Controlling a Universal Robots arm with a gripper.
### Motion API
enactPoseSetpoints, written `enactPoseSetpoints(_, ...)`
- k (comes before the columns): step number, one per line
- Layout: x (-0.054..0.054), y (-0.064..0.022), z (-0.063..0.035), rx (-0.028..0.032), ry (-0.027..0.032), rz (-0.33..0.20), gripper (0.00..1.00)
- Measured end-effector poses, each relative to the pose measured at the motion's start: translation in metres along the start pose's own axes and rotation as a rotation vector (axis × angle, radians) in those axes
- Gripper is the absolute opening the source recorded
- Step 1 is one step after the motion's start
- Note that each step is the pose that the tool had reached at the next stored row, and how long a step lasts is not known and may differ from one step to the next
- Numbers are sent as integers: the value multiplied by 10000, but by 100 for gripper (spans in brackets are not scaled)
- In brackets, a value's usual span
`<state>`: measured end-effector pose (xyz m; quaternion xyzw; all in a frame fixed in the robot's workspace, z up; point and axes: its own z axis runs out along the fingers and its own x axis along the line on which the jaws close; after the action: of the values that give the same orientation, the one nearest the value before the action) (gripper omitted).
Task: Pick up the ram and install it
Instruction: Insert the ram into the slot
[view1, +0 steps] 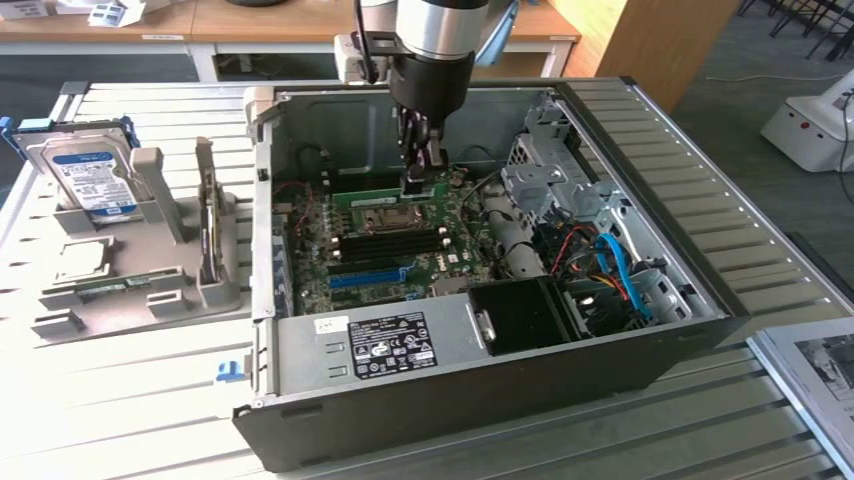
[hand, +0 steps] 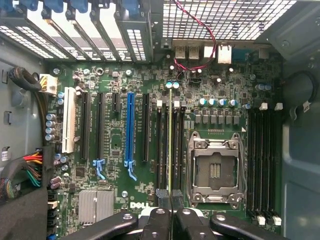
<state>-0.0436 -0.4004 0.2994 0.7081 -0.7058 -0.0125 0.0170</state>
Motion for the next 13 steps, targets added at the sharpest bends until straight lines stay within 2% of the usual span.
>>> enactPoseSetpoints(6,0,-58,-2,1,0,-2,12)
enactPoseSetpoints(13,4,-60,34,-1,1,-1,12)
